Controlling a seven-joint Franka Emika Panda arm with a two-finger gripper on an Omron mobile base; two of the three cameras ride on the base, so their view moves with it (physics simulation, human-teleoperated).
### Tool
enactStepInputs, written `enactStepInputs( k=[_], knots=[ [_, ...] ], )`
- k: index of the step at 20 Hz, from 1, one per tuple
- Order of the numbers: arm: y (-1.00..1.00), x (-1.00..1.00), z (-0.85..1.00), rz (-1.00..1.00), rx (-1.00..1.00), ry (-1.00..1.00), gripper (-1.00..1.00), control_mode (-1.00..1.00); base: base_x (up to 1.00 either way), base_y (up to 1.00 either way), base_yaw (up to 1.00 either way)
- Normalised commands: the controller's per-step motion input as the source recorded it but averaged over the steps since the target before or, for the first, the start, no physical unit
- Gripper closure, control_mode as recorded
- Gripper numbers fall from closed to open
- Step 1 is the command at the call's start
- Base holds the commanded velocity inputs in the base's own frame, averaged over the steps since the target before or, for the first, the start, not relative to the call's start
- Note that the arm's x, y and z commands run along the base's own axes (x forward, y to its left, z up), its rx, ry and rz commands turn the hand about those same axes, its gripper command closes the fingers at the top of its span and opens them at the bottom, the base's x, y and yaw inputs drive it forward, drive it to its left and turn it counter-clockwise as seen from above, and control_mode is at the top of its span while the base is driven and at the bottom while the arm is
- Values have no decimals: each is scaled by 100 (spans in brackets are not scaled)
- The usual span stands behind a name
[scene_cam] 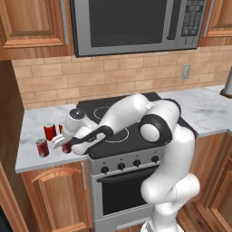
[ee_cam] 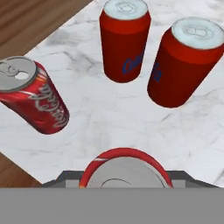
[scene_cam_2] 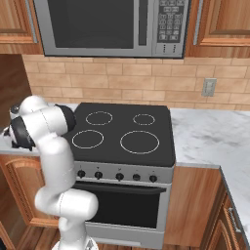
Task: Four empty soda cans are scattered around the kitchen. Gather all the cans and cluster them next to the stove for recycling.
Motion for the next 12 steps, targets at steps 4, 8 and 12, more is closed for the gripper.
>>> enactStepInputs(
  k=[4,8,12],
  knots=[
    [13,19,-21,0,-1,0,100,-100,0,0,0],
    [11,23,-23,0,-1,0,100,-100,0,0,0],
    [8,24,-24,0,0,0,100,-100,0,0,0]
  ],
)
